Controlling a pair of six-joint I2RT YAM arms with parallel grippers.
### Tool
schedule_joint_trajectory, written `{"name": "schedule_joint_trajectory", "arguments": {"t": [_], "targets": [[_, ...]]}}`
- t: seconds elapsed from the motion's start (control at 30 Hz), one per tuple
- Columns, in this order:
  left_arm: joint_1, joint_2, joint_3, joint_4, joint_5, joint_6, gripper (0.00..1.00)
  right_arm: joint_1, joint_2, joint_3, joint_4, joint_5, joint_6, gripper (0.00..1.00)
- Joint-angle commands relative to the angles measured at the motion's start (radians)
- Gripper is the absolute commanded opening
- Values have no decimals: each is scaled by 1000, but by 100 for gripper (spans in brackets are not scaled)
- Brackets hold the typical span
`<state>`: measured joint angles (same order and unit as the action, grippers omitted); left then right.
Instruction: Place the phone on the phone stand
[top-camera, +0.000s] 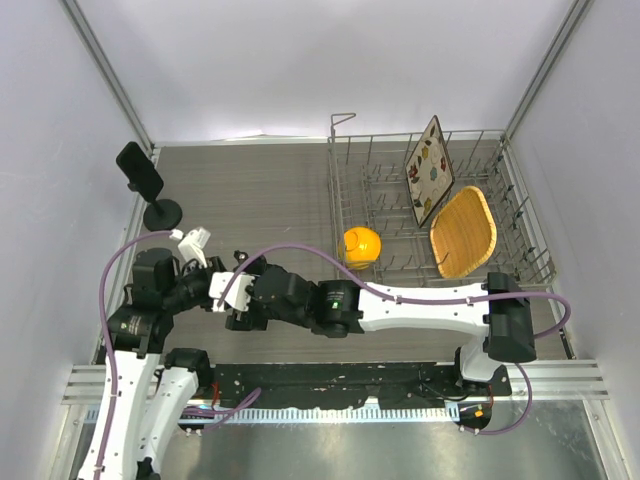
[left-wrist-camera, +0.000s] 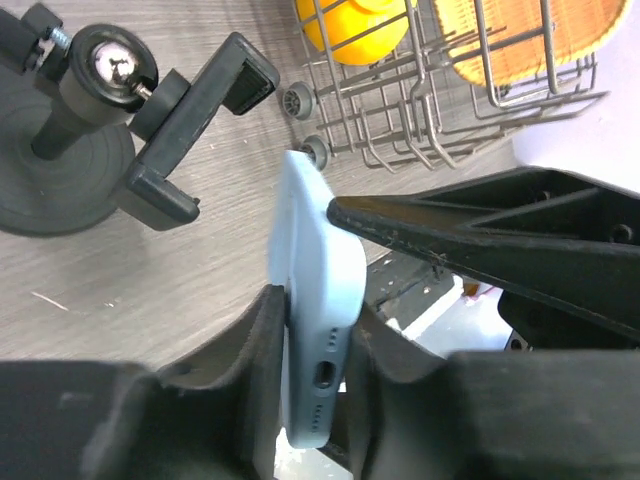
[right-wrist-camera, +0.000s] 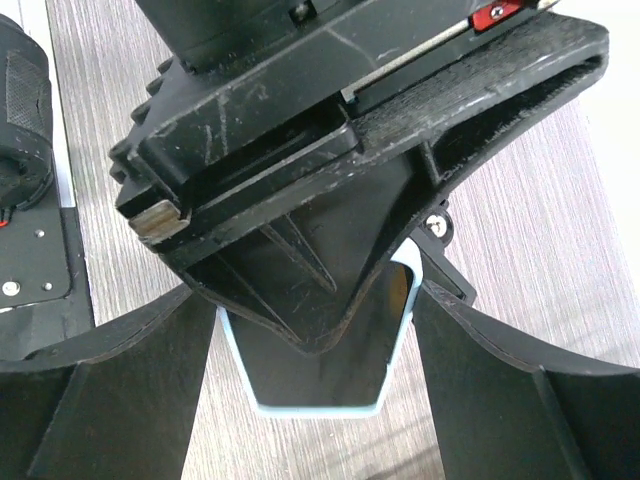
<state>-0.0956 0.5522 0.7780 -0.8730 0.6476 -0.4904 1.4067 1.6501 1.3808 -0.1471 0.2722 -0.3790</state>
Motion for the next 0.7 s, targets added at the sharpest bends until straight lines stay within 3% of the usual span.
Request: {"name": "schedule_joint_trajectory", "arguments": {"t": [0.0, 0.03, 0.13, 0.17, 0.2, 0.27, 0.37, 0.5, 0.67], "targets": [[-6, -14, 23, 54, 27, -11, 13, 15, -19, 96, 24, 28, 5, 1], [-6, -21, 17, 74, 41, -25, 3, 17, -16, 106, 9, 28, 6, 1], [-6, -60, 1, 167, 90, -88, 0, 21, -19, 135, -35, 33, 44, 10], [-4, -67, 10, 189, 101, -94, 0, 21, -24, 139, -52, 45, 66, 39], [-6, -70, 17, 190, 92, -94, 0, 21, -35, 136, -68, 47, 119, 58], [-6, -66, 39, 181, 75, -77, 0, 21, -65, 130, -135, 41, 172, 81], [-6, -52, 49, 187, 57, -74, 0, 20, -125, 120, -259, 22, 264, 82], [-4, -32, -3, 319, 115, -213, 0, 6, -242, 29, -371, 80, 462, 82], [-4, -26, -71, 474, 150, -335, 0, 2, -395, -101, -399, 29, 545, 82]]}}
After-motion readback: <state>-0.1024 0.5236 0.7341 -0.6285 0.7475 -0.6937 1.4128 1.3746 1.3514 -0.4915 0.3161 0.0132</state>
